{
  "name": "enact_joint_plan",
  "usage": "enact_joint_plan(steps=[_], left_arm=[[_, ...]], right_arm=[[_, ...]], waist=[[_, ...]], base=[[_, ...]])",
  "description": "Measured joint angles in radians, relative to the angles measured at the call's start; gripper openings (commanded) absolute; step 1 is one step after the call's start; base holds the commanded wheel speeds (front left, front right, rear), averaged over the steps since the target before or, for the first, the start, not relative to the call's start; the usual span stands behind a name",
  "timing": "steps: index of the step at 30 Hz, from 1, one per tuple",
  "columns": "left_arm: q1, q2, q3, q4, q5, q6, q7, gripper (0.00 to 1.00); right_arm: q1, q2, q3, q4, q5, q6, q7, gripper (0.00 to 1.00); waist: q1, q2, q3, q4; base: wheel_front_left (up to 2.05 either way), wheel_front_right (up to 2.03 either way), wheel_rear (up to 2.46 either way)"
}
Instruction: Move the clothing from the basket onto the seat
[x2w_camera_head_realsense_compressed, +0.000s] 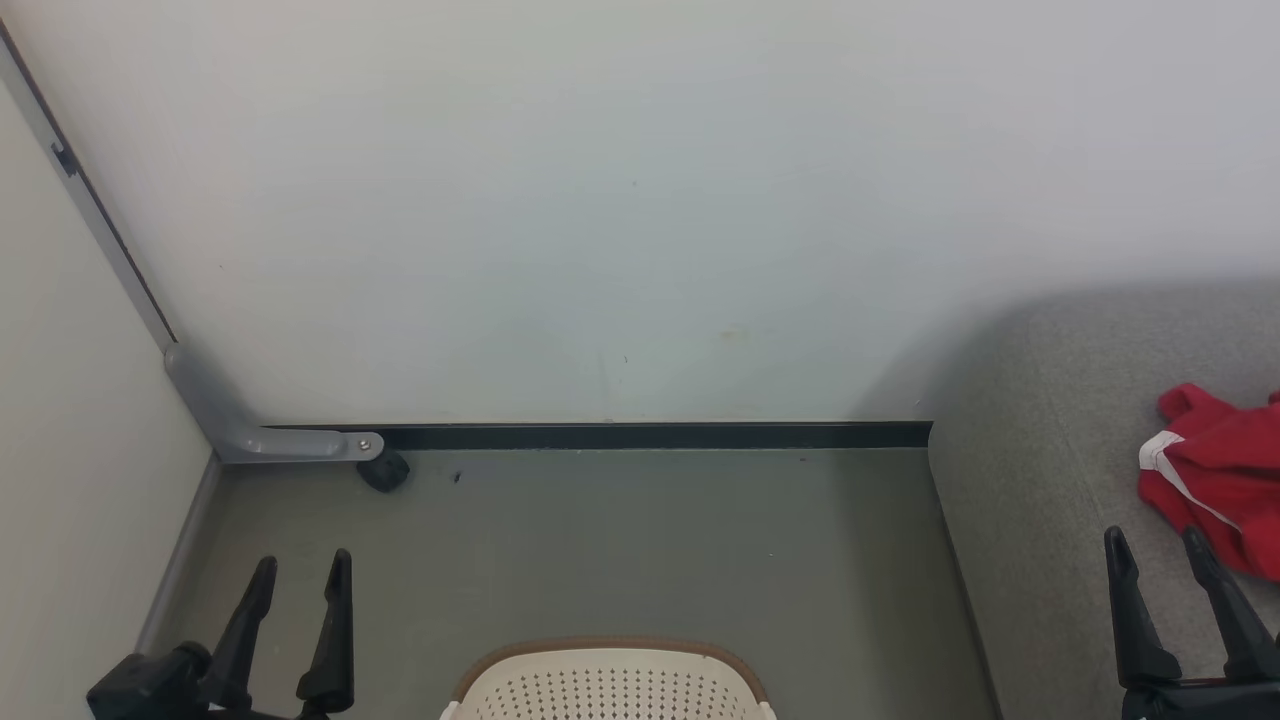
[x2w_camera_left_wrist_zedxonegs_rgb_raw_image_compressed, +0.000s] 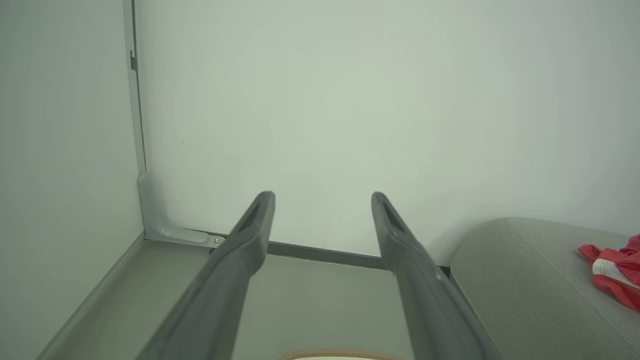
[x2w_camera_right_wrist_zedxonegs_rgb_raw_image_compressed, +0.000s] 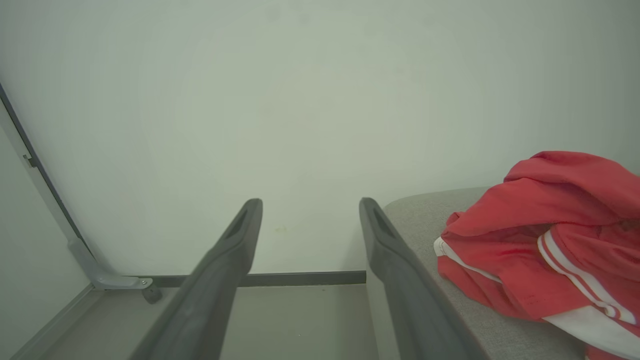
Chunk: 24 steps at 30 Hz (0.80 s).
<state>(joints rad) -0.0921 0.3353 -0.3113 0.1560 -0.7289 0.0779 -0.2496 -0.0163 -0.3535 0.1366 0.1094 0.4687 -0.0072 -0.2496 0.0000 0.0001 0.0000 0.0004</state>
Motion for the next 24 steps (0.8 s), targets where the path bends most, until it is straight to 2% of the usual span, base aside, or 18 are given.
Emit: enact_joint_plan(steps=[5,6,15,24], left_arm=[[0.0,-0.005,0.006,0.002,0.002,-0.002,0.0,1.0],[0.0,-0.006,0.007,0.002,0.003,-0.008,0.0,0.0],[0.051,-0.053,-0.011,0.06,-0.012,-0.016,0.011,0.0],[0.051,-0.071,0.026,0.063,-0.091,-0.026,0.039,0.0]], right_arm=[[-0.002,0.003,-0.003,0.001,-0.003,0.006,0.0,1.0],[-0.003,0.004,-0.004,0.002,-0.005,0.007,0.0,0.0],[0.044,0.066,0.015,0.066,0.0,0.007,0.012,0.0],[0.042,0.085,-0.014,0.076,0.108,0.016,0.047,0.0]], waist=[[0.0001,0.0,0.0,0.0],[0.0,0.0,0.0,0.0],[0.0,0.0,-0.001,0.0],[0.0,0.0,0.0,0.0]], base=[[0.0,0.0,0.0],[0.0,0.0,0.0],[0.0,0.0,0.0],[0.0,0.0,0.0]])
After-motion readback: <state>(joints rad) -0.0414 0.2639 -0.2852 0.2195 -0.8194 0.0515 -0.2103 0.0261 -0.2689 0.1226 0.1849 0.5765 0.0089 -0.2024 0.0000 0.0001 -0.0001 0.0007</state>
